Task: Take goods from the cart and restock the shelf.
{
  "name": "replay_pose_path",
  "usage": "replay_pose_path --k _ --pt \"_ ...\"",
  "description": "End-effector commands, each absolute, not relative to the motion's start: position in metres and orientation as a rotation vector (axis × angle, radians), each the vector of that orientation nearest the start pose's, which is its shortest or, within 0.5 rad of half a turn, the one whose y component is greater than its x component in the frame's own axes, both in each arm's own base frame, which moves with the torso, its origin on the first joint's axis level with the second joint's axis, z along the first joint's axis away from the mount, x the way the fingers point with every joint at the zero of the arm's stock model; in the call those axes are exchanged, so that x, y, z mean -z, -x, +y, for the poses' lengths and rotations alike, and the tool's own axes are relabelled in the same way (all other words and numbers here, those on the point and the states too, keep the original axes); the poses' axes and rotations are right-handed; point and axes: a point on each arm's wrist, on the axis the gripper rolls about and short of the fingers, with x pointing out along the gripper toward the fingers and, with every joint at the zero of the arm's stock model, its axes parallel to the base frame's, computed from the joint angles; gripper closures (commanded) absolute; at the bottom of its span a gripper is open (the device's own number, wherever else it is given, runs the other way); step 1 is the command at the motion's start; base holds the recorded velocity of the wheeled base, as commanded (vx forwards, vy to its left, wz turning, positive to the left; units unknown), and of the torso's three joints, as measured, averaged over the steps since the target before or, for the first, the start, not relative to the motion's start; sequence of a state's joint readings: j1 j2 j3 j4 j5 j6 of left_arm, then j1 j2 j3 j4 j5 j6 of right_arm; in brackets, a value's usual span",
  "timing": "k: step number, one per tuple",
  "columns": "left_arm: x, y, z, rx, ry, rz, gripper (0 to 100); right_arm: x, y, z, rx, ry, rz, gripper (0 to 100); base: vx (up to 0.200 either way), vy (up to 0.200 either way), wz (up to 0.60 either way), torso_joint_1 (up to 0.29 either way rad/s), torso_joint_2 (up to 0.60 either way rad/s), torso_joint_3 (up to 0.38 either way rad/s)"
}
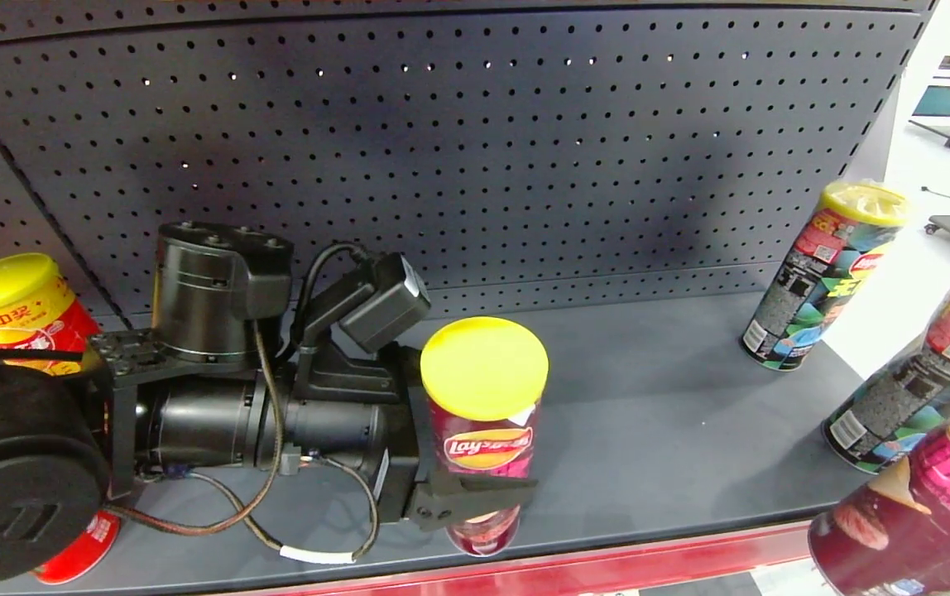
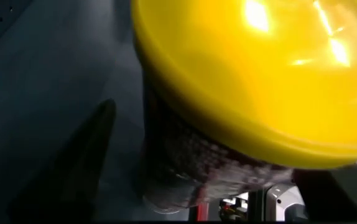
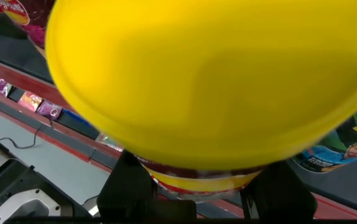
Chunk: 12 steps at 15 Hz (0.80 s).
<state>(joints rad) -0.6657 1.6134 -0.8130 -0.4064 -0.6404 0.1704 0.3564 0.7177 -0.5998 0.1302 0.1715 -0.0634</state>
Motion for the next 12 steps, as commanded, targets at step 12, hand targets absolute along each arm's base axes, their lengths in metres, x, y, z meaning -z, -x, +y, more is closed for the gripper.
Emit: replay_pose_path --k 12 --pt "-0.194 -0.130 -0.112 1.118 -0.109 0.273 0 -0.252 -0.203 0.121 -0.787 0.103 0.289 100 0.000 0.000 0.00 0.000 0.00 0.000"
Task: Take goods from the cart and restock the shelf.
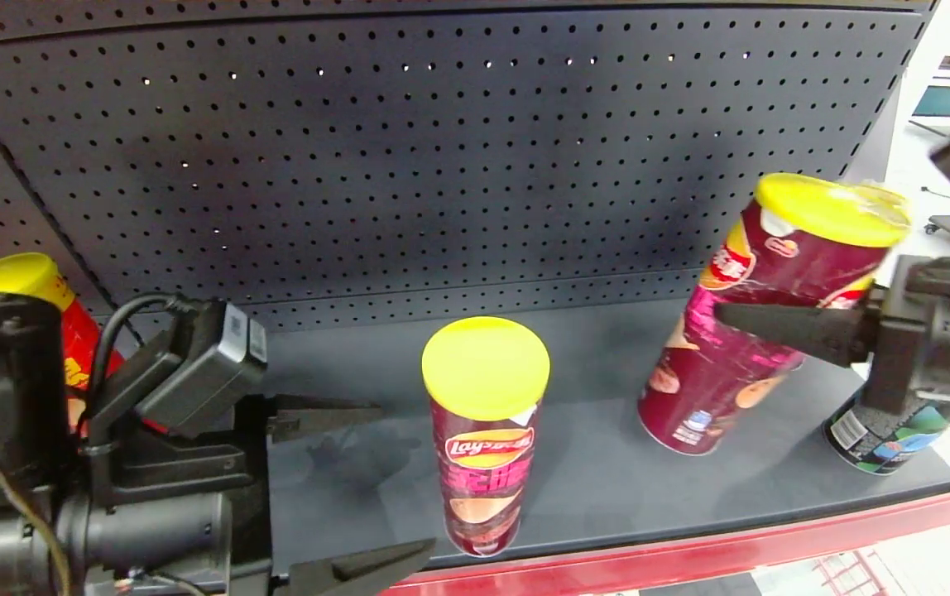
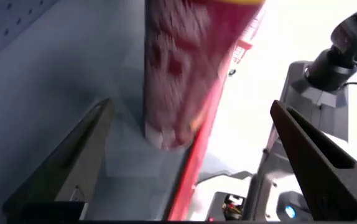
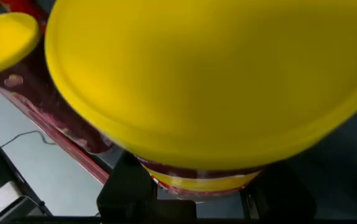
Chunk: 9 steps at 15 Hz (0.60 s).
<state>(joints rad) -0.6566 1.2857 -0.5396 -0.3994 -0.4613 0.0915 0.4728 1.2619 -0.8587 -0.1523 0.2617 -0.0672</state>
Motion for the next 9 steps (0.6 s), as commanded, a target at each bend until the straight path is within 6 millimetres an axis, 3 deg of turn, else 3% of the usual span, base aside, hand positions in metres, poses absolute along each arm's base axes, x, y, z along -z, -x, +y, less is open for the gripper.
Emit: replay_pose_path --k 1,6,9 --pt "-0.192 -0.121 -0.106 1.109 -0.093 0.275 0 -0.255 -0.223 0.136 -0.818 0.106 0.287 100 0.000 0.000 0.00 0.000 0.00 0.000" --pt "-0.177 -0.103 -0.090 1.034 -0.088 0.297 0 -0.250 -0.266 0.178 -0.894 0.130 0.290 100 0.000 0.000 0.00 0.000 0.00 0.000" --pt "-0.174 -0.098 -0.086 1.028 -0.072 0.307 0 -0.242 -0.277 0.197 -0.923 0.139 0.306 100 0.000 0.000 0.00 0.000 0.00 0.000"
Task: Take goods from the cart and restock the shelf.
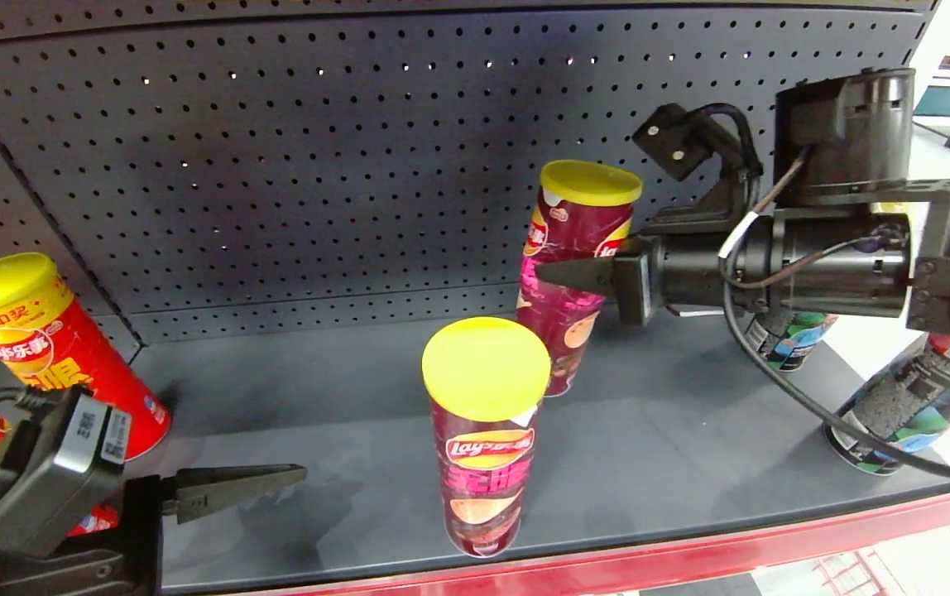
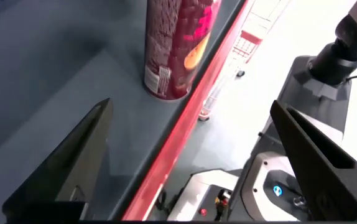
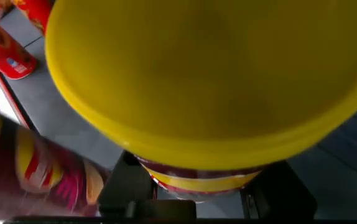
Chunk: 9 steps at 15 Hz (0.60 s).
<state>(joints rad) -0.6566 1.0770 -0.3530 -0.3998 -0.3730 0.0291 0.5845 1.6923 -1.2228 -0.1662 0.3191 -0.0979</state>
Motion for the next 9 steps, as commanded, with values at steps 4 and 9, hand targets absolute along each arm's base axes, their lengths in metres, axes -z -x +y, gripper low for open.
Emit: replay_pose_path --k 4,9 --pt "-0.174 -0.098 -0.085 1.015 -0.073 0.302 0 -0.226 -0.291 0.210 -0.953 0.171 0.315 100 0.000 0.000 0.00 0.000 0.00 0.000" --pt "-0.174 -0.096 -0.084 1.015 -0.074 0.304 0 -0.222 -0.299 0.216 -0.958 0.166 0.280 100 0.000 0.000 0.00 0.000 0.00 0.000"
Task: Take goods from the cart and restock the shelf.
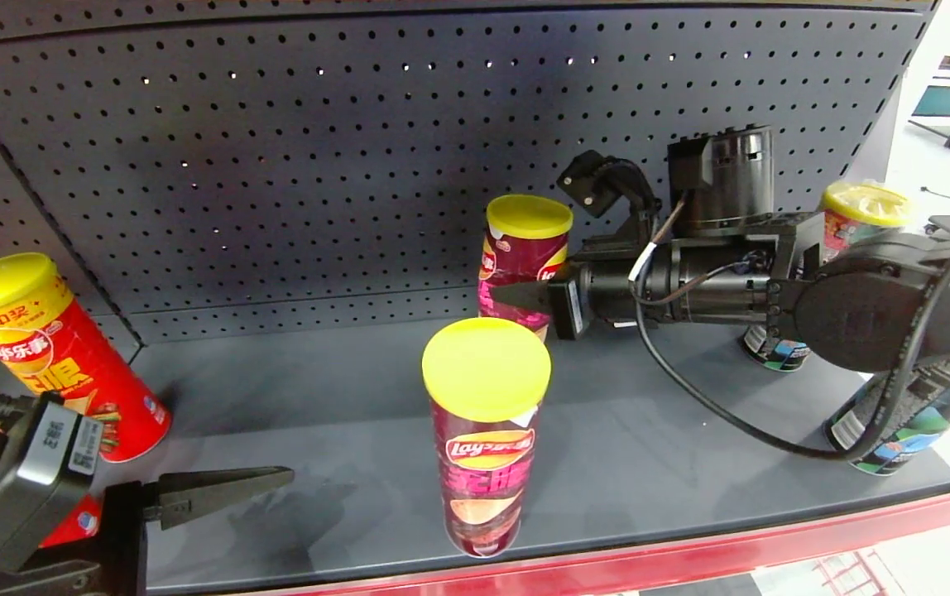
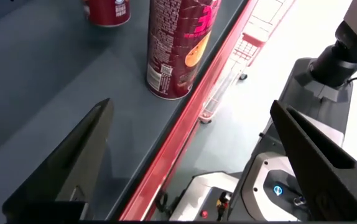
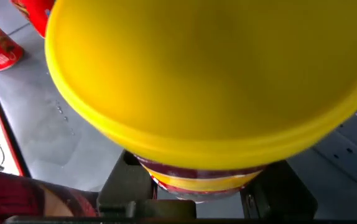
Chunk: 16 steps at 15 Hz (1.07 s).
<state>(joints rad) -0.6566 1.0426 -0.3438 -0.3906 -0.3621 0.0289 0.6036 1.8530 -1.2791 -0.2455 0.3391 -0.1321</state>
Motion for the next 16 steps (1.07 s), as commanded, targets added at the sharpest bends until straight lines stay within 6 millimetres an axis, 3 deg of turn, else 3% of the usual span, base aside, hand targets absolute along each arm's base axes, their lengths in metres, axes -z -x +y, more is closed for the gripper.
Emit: replay_pose_path --k 1,4,5,10,14,15,16 --pt "-0.174 -0.095 -0.084 1.017 -0.073 0.299 0 -0.220 -0.300 0.216 -0.953 0.168 0.287 100 0.000 0.000 0.00 0.000 0.00 0.000" --pt "-0.174 -0.095 -0.083 1.017 -0.072 0.298 0 -0.216 -0.303 0.217 -0.951 0.167 0.297 100 0.000 0.000 0.00 0.000 0.00 0.000" --pt "-0.174 -0.095 -0.083 1.017 -0.072 0.298 0 -0.216 -0.302 0.218 -0.953 0.166 0.298 0 0.000 0.000 0.00 0.000 0.00 0.000" --pt "-0.172 -0.095 -0.084 1.011 -0.059 0.336 0 -0.225 -0.280 0.202 -0.943 0.162 0.296 0 0.000 0.000 0.00 0.000 0.00 0.000" --pt "-0.164 -0.106 -0.089 0.942 -0.084 0.417 0 -0.213 -0.226 0.162 -0.873 0.136 0.374 0 0.000 0.000 0.00 0.000 0.00 0.000" --pt "-0.164 -0.106 -0.090 0.941 -0.085 0.419 0 -0.213 -0.225 0.162 -0.873 0.136 0.376 0 0.000 0.000 0.00 0.000 0.00 0.000" --pt "-0.159 -0.113 -0.095 0.920 -0.098 0.459 0 -0.212 -0.205 0.144 -0.839 0.127 0.341 0 0.000 0.000 0.00 0.000 0.00 0.000"
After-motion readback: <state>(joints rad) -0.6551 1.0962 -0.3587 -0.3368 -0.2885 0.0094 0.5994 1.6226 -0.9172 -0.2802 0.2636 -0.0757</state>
